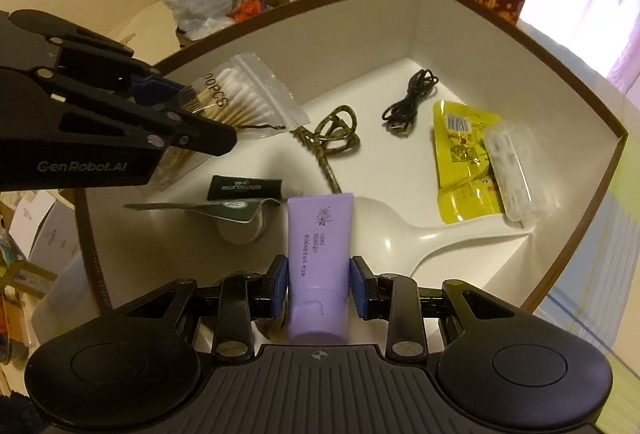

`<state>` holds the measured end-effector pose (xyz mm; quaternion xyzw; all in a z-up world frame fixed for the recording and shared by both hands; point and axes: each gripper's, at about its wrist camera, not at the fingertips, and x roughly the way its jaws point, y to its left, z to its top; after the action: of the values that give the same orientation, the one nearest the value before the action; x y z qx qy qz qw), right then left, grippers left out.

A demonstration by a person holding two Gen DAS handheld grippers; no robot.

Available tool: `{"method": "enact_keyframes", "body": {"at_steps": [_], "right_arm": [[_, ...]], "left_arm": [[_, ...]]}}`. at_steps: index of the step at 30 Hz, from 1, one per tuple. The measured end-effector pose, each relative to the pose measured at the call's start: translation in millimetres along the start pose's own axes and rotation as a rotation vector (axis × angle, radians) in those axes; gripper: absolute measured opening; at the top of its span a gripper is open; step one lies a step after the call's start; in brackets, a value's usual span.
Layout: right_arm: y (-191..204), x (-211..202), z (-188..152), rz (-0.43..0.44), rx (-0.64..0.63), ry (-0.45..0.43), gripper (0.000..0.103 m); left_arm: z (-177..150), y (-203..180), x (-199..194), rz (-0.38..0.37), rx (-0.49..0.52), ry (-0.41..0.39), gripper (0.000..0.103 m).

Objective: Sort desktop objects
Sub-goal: 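Open both tools to drop the swab bag and tube into the box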

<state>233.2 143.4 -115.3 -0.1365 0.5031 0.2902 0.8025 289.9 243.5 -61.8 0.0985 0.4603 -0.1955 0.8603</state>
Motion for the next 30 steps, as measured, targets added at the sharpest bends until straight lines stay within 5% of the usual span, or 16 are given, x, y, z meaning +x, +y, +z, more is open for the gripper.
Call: {"method": "enact_keyframes", "body": {"at_steps": [3, 6, 7, 30], "right_arm": [[-2, -1, 1, 0.004, -0.005, -0.006, 0.034], [-2, -4, 1, -0.004, -0.014, -0.026, 0.062], [-3, -5, 1, -0.009, -0.015, -0.034, 0.064], [-2, -7, 4, -0.01, -0.051, -0.037, 0.079]], "left_arm": [[1, 1, 3, -0.002, 0.0, 0.01, 0.019], [1, 0, 6, -0.001, 0.003, 0.016, 0.019], [1, 0, 7, -0.001, 0.004, 0.018, 0.019], [3, -2, 21, -0.002, -0.008, 0.048, 0.022]]}}
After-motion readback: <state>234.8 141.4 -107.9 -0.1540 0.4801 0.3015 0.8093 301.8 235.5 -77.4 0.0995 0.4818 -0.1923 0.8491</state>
